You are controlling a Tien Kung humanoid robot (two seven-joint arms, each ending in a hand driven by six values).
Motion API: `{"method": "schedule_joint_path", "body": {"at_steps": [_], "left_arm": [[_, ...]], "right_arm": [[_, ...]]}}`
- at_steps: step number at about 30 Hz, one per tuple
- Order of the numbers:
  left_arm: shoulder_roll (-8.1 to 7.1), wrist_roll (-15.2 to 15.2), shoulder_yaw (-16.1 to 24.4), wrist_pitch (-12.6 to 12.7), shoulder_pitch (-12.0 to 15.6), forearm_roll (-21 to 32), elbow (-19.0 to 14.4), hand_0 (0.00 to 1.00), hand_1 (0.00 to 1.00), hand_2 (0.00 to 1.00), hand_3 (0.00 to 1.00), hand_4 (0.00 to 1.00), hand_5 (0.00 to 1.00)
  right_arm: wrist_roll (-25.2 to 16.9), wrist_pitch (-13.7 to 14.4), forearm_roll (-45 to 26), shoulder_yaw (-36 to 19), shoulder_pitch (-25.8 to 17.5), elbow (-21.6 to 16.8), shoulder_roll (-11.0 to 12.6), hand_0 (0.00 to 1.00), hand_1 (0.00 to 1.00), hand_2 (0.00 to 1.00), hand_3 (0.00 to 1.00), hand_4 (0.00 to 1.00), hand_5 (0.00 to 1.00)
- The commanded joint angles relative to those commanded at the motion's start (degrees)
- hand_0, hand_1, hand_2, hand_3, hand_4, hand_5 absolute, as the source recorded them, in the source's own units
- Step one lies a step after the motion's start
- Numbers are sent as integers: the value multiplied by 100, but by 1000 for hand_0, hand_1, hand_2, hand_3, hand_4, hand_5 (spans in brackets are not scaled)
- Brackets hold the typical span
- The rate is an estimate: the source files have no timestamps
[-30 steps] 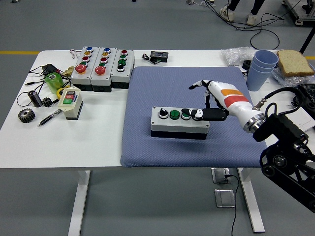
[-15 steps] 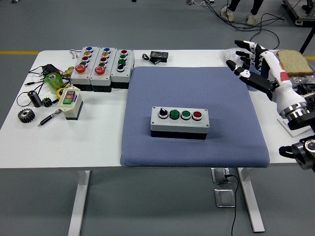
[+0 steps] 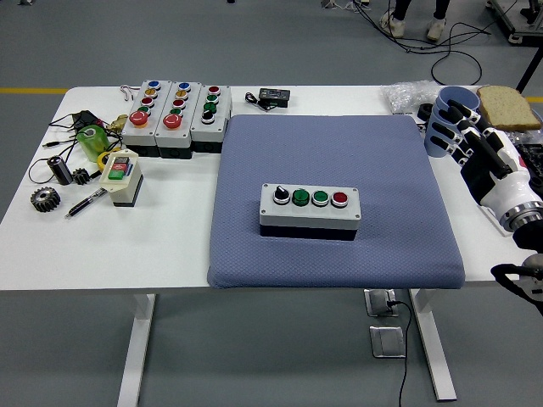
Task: Pick up the button,place it on the desk,press the button,press the button
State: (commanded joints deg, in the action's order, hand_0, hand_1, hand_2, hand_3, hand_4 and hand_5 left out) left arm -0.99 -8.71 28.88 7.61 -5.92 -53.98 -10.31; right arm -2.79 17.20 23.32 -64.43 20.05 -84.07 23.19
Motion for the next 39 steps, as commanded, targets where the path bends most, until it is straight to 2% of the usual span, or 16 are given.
{"method": "schedule_joint_path", "body": {"at_steps": [22,37,39], "left_arm": [[-3,38,-124,17,-70,139,0,624,658,679,594,344,650],[21,-3,-31,-9,-52,-27,0,624,659,681,595,343,645],[20,-8,-20,-14,-43,-56,0,624,659,681,595,342,642]], "right_arm": [[-20,30,-194,-24,-66,42,-23,800,739,760,722,806,427],[-125,69,-308,42,-142,14,-50,780,723,734,701,804,429],[-157,105,-354,54,-116,31,-118,770,712,725,687,804,429]]}}
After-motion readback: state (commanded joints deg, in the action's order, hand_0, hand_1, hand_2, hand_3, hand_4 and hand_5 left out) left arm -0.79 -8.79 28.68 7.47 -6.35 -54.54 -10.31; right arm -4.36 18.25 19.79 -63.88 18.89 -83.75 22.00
